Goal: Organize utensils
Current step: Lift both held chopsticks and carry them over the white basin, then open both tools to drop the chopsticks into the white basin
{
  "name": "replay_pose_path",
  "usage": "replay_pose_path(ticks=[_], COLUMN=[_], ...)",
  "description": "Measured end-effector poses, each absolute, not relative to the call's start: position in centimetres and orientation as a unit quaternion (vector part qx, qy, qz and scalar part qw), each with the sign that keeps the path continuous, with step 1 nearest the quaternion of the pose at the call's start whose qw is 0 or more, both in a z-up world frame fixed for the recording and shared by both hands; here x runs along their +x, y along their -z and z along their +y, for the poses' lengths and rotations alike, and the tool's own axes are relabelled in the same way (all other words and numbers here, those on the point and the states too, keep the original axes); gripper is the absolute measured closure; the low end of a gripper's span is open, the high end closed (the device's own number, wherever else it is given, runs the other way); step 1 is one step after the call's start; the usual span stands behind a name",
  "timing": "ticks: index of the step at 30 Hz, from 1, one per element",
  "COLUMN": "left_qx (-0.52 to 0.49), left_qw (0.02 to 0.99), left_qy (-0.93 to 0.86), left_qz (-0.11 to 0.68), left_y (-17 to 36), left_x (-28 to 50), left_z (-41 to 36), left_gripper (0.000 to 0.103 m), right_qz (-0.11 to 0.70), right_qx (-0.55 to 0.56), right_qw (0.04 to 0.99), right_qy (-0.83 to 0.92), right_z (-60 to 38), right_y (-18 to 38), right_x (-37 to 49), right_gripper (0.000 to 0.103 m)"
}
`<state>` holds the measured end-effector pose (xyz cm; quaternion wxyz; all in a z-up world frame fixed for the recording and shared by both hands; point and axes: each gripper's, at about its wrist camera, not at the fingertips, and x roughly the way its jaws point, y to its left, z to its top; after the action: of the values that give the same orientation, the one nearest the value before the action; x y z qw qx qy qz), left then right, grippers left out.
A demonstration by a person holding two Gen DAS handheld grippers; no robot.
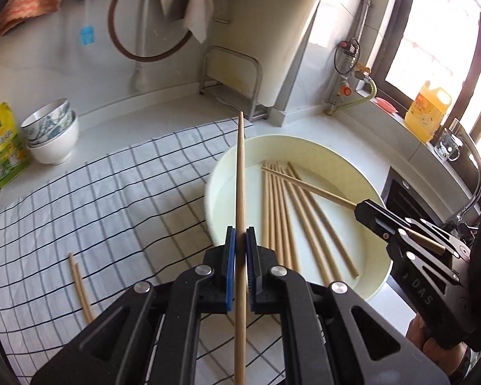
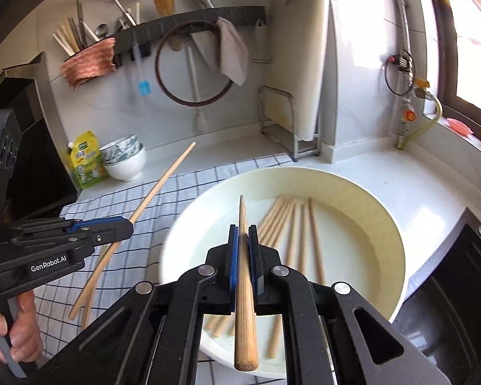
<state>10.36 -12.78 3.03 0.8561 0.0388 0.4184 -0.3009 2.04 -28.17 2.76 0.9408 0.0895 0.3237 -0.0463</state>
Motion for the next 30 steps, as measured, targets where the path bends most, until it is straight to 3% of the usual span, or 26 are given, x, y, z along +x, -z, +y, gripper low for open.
replay_pose_path(ticks=[7, 18, 19, 20, 22, 24, 30], left_qx=[0.074, 0.098, 0.098, 0.094, 0.087, 0.084, 0.071], left_qw=[0.832, 0.811, 0.811, 0.811, 0.817, 0.827, 0.838], left_qy=[0.321, 0.314, 0.311, 0.309, 0.303, 0.293, 0.280], left_qz=[0.447, 0.484, 0.487, 0.488, 0.483, 0.472, 0.463], left_y=[-0.3, 2.9, 3.1, 3.1, 2.8, 2.2, 1.2], left_x=[12.6, 15.0, 15.1, 15.2, 15.2, 15.1, 14.4], left_z=[-19.2, -22.6, -22.5, -22.3, -21.7, -20.9, -18.5], left_gripper=[0.096, 0.095, 0.094, 0.090, 0.070, 0.058, 0.056], right_qz=[0.343, 0.387, 0.389, 0.388, 0.377, 0.372, 0.364], right_qx=[0.106, 0.106, 0.105, 0.105, 0.105, 0.107, 0.117], right_qw=[0.929, 0.911, 0.910, 0.910, 0.914, 0.916, 0.919], right_qy=[0.092, 0.097, 0.097, 0.100, 0.105, 0.106, 0.097], right_z=[-32.3, -33.2, -33.2, -33.1, -33.1, -33.0, -32.3], right_y=[-0.3, 2.1, 2.1, 2.1, 1.7, 1.4, 0.9], right_x=[3.4, 5.0, 5.0, 4.9, 4.5, 4.1, 3.0], right_gripper=[0.097, 0.097, 0.094, 0.082, 0.066, 0.064, 0.064])
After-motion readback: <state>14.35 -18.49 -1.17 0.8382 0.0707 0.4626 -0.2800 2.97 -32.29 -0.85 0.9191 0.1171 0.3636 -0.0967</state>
